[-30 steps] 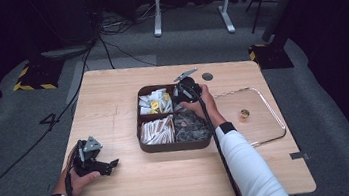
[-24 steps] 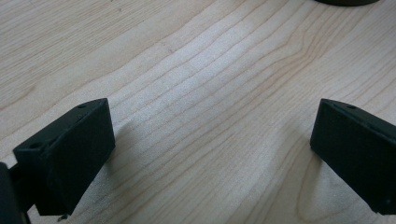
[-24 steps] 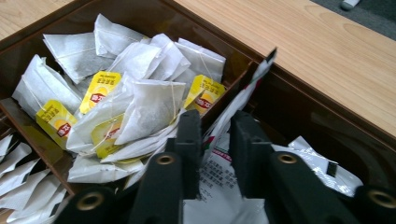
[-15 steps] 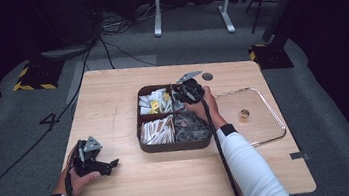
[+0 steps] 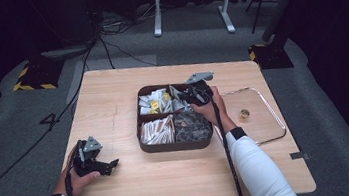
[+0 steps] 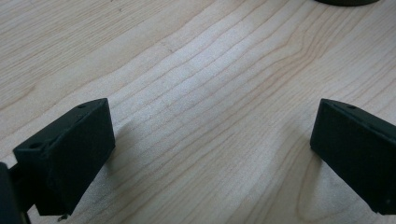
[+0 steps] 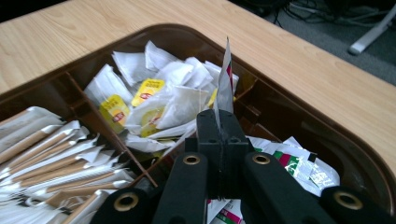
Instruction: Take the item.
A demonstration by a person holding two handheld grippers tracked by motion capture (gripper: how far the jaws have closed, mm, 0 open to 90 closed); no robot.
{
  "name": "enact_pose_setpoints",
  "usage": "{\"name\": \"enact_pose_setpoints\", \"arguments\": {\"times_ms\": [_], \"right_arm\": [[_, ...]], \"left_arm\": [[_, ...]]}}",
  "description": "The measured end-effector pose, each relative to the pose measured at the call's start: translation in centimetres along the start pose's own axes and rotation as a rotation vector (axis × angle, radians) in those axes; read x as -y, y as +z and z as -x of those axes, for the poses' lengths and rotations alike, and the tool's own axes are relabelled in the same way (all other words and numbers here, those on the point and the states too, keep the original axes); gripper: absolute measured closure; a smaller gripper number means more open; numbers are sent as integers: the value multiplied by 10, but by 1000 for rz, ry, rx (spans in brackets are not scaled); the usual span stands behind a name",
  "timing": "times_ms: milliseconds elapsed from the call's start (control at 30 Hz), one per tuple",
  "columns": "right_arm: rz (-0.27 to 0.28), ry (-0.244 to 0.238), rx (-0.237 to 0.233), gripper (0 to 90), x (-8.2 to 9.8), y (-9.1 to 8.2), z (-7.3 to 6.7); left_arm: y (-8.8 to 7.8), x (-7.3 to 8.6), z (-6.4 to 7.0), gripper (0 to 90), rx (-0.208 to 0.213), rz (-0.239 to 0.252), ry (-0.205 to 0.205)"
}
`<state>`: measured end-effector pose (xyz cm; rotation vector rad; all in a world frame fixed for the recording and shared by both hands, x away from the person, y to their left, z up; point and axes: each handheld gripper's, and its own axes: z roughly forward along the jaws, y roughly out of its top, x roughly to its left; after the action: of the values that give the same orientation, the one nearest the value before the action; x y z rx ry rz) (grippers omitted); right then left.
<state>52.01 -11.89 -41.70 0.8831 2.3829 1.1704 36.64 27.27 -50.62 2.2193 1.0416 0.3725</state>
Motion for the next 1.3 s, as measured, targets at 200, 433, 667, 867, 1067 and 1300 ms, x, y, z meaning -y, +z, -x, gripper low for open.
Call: {"name": "enact_pose_setpoints", "arguments": {"times_ms": [200, 433, 667, 867, 1067, 1300], "right_arm": [[26, -29, -24, 900, -2, -11, -7], [66, -51, -51, 900, 0, -29, -15], [85, -78, -73, 900, 6, -49, -19], [101, -80, -94, 900, 16, -65, -18], [112, -85, -101, 900, 27, -84, -17], [127, -80, -110, 900, 37, -106, -13]], "left_arm": [[0, 0, 0, 2, -1, 0, -1], [0, 0, 0, 2, -4, -1, -4], [0, 0, 1, 2, -5, -1, -7], [0, 0, 1, 2, -6, -1, -8], [0, 0, 1, 2, -6, -1, -6], [0, 0, 1, 2, -6, -1, -6]]}}
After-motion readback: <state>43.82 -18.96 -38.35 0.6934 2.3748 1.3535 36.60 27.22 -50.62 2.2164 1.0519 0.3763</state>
